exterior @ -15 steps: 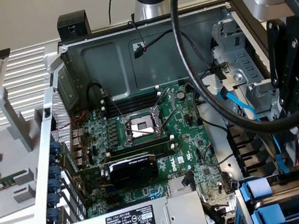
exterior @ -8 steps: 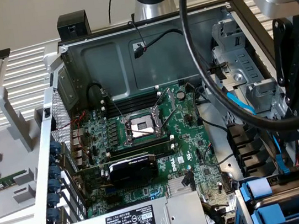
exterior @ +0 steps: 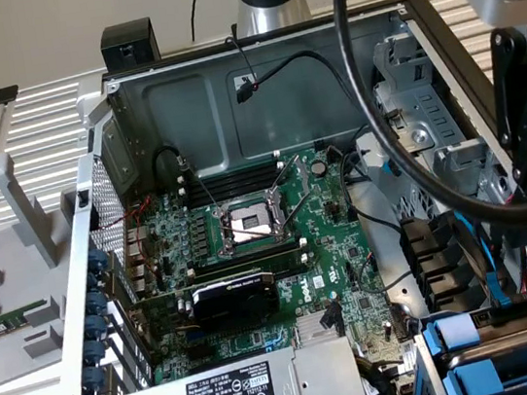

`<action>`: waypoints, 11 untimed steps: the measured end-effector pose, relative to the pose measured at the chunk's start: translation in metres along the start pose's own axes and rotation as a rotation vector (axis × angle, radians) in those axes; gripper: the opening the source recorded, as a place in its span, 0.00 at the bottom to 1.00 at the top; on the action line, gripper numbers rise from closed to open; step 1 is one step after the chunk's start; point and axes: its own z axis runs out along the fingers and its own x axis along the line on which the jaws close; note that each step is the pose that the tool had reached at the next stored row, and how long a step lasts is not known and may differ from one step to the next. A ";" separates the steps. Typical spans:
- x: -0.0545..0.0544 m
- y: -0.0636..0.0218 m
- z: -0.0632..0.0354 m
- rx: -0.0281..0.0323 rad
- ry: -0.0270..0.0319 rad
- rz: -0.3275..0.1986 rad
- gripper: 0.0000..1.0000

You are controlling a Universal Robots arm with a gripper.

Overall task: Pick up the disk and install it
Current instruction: 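Insert the second disk wire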

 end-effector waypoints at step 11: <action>0.000 -0.0004 0.0000 -0.0133 0.0143 -0.160 0.11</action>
